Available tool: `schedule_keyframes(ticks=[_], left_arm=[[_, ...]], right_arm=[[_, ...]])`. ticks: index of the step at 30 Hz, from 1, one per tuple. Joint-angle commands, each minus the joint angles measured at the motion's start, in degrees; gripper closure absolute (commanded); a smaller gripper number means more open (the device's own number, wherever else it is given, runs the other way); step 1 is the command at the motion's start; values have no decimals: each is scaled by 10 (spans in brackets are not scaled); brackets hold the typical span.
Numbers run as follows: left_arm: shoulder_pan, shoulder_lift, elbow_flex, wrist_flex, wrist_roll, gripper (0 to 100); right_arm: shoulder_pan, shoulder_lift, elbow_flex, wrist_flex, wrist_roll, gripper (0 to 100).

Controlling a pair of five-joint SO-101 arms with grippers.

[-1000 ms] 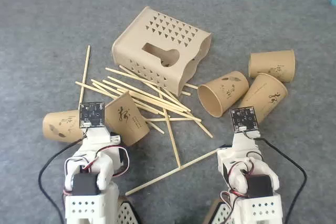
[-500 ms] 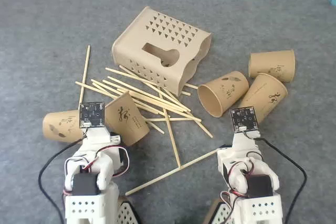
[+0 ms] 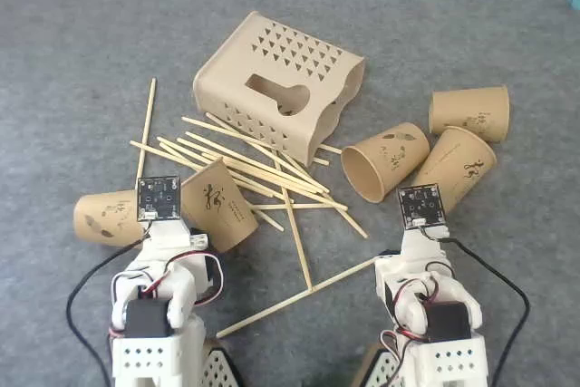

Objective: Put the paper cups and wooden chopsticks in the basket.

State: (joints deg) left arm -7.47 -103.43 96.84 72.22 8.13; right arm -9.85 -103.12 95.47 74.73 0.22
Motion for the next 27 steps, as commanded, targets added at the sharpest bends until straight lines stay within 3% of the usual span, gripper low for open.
schedule_keyframes(ticks=[1, 27], left_arm=[[-4, -8, -3, 2, -4, 988], [-3, -8, -3, 2, -4, 988]], right_arm=[[-3, -7, 11, 3, 1, 991], [-3, -7, 11, 3, 1, 991]])
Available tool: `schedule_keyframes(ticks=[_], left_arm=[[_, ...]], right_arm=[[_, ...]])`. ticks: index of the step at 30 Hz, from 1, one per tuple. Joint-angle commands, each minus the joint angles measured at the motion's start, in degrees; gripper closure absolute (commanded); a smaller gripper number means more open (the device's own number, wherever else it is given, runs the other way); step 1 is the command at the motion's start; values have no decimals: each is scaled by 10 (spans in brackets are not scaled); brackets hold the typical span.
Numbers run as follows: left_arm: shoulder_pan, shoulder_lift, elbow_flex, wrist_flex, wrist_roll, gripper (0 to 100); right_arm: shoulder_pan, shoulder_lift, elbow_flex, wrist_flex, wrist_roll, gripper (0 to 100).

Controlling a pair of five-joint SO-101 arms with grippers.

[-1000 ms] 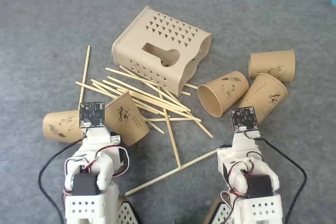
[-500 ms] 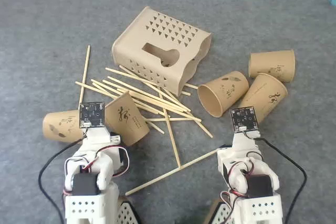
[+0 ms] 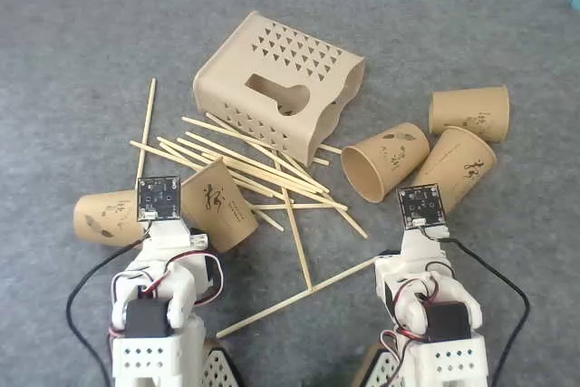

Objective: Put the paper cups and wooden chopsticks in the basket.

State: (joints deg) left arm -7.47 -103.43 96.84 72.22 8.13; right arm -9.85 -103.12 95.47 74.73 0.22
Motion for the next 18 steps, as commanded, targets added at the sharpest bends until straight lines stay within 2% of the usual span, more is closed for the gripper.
schedule_keyframes(ticks=[1, 18], left_arm=[[-4, -8, -3, 2, -4, 988], [0, -8, -3, 2, -4, 988]], right_arm=[[-3, -7, 11, 3, 1, 991], [-7, -7, 11, 3, 2, 990]])
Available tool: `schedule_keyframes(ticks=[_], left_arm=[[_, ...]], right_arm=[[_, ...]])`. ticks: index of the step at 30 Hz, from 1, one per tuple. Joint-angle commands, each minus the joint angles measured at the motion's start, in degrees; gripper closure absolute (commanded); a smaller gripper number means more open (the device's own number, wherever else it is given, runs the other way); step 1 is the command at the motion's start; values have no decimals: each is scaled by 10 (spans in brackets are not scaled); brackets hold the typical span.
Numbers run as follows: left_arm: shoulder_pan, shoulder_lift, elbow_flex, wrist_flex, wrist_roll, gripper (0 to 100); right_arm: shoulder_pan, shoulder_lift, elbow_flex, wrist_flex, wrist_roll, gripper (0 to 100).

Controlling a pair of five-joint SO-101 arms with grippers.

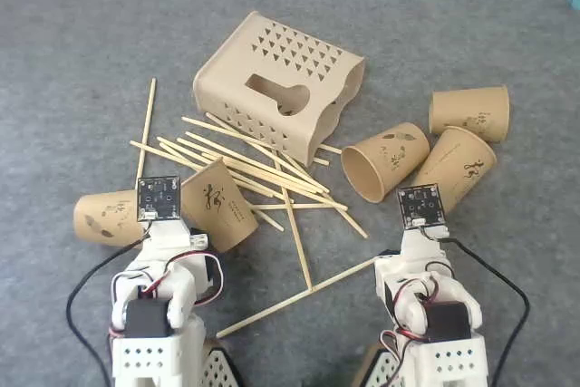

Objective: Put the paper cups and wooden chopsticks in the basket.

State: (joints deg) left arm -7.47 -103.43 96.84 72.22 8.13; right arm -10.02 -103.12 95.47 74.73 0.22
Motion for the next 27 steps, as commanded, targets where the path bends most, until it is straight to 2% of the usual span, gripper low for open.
schedule_keyframes(ticks=[1, 7, 13, 18, 25, 27], left_arm=[[8, -8, -3, 3, -4, 988], [106, -8, -3, 3, -4, 988], [168, -8, -3, 3, -4, 988], [196, -8, -3, 3, -4, 988], [194, -8, -3, 3, -5, 988], [193, -9, -7, 4, -6, 988]], right_arm=[[-9, -7, 11, 3, 2, 990], [-44, -7, 11, 3, 2, 990], [-39, -7, 11, 3, 2, 989], [22, -7, 11, -2, 2, 989], [149, -8, 0, -5, 3, 989], [167, -8, -2, -6, 16, 989]])
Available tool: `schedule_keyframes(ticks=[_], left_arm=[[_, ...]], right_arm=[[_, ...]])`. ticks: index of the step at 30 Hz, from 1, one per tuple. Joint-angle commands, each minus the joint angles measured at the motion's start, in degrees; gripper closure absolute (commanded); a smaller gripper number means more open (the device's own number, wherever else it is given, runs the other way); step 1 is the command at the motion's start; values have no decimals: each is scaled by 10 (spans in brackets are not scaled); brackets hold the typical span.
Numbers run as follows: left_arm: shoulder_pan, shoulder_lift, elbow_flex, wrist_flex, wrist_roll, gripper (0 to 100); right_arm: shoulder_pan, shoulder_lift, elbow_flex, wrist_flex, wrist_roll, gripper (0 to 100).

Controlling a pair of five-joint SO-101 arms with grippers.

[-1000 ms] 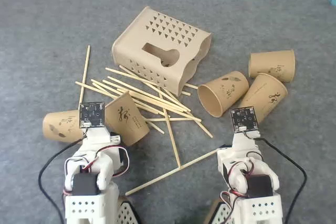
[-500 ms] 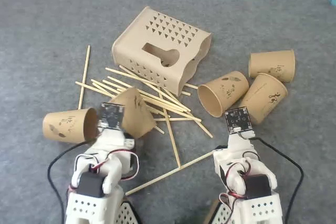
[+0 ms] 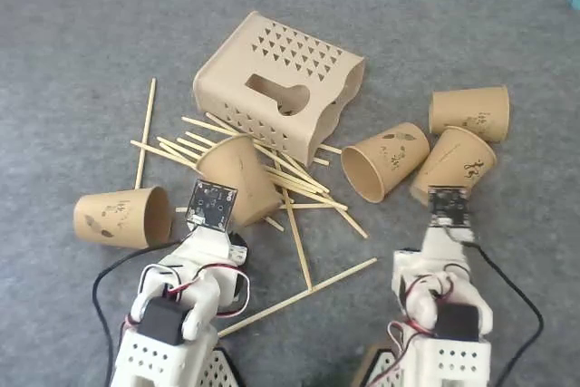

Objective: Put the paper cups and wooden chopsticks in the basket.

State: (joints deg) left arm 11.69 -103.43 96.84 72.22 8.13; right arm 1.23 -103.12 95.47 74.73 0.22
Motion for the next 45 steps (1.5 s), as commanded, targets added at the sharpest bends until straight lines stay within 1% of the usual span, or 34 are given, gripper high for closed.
schedule_keyframes(ticks=[1, 3, 5, 7, 8, 12, 14, 17, 18, 20, 22, 24, 29, 32, 36, 39, 41, 45], left_arm=[[1, -9, -11, 4, -7, 988], [-25, -9, -32, 15, -7, 988], [-72, -10, -73, 18, -9, 988], [-111, -10, -117, 11, -34, 987], [-120, -10, -134, 13, -54, 987], [-121, -10, -191, 10, -133, 987], [-121, -9, -227, 8, -149, 987], [-127, -7, -267, -30, -164, 984], [-127, -5, -276, -37, -170, 969], [-127, 15, -295, -37, -170, 896], [-127, 67, -312, -43, -133, 805], [-127, 142, -341, -58, -87, 751], [-117, 368, -479, -60, -63, 785], [-87, 481, -550, -50, -36, 791], [-15, 574, -601, -53, 23, 791], [46, 624, -605, -93, 65, 790], [74, 662, -601, -134, 83, 790], [87, 760, -601, -222, 110, 790]], right_arm=[[55, -8, -2, -6, 38, 989], [58, -8, -2, -6, 101, 991], [58, -8, -4, -6, 161, 991], [58, -8, -9, -1, 199, 991], [59, -8, -9, -1, 202, 991], [59, -8, -7, -1, 200, 991], [59, -8, -6, -1, 201, 991], [59, -8, -6, -1, 201, 991], [59, -8, -6, -1, 201, 991], [59, -8, -6, -1, 201, 991], [59, -8, -6, -1, 201, 991], [59, -8, -6, -1, 201, 991], [60, -8, -6, -1, 201, 991], [79, -8, -6, -3, 201, 991], [94, -8, -6, -6, 200, 991], [93, -8, -6, -6, 200, 991], [93, -8, -6, -6, 200, 991], [93, -8, -6, -6, 200, 991]])
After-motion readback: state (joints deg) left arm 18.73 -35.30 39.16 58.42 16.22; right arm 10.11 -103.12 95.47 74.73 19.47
